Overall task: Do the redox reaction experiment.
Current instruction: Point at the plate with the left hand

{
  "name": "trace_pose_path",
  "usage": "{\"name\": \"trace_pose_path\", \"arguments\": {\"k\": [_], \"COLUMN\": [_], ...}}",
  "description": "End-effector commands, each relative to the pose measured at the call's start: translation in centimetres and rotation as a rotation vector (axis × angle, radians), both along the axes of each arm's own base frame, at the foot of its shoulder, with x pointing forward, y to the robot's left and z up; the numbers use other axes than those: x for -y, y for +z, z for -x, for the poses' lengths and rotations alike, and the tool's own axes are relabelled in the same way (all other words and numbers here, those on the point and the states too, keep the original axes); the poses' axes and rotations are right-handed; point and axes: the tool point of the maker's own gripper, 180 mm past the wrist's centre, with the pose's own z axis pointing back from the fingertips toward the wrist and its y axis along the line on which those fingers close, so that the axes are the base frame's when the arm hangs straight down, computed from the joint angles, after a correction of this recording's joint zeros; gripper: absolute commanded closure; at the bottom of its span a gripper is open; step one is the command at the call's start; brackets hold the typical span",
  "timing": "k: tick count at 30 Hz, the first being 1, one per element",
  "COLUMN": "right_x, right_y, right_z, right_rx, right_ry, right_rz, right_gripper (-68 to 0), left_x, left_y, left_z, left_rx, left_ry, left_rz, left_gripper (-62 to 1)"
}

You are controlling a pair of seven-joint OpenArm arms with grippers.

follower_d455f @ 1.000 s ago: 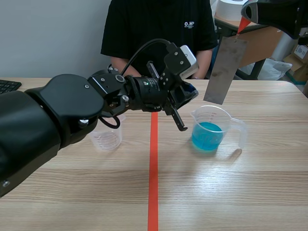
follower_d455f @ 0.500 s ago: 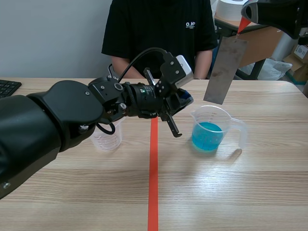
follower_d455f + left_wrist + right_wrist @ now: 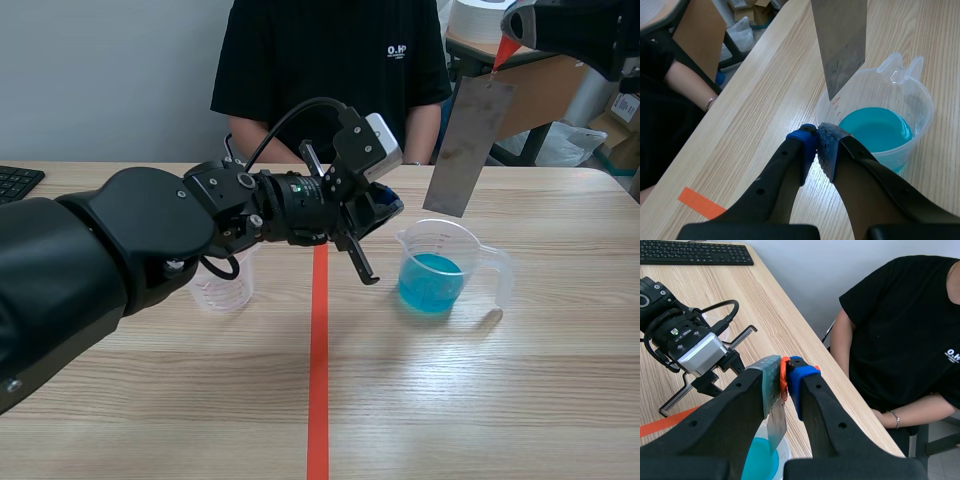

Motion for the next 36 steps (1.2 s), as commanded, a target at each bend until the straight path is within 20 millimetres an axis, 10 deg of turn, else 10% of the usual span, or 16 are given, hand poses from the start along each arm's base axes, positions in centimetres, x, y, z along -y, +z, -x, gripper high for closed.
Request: {"name": "trace_pose_path", "arguments": {"k": [1,20,29,36], "right_x": [0.0,0.0,0.0,0.0], "right_y": [1.8,1.8,1.8,1.8], "right_z": [0.0,0.0,0.0,0.0], "right_rx": [0.04,0.041,0.041,0.041], "right_ry": [0.009,0.009,0.009,0.009], "right_rz": [-0.022,-0.023,-0.023,-0.022], "right_gripper": [-1.7,-1.7,-1.7,-1.7], "left_x": [0.7,0.0,-6.5,-12.2], "left_y": [2.1,1.8,2.1,3.2], "left_z": [-0.6,-0.8,0.1,4.7], "left_rx": [0.039,0.038,0.02,-0.003], "left_ry": [-0.004,0.004,0.058,0.053], "left_rz": [0.046,0.037,0.065,0.037], "left_gripper": [-4.9,-4.9,-4.9,-4.9]}}
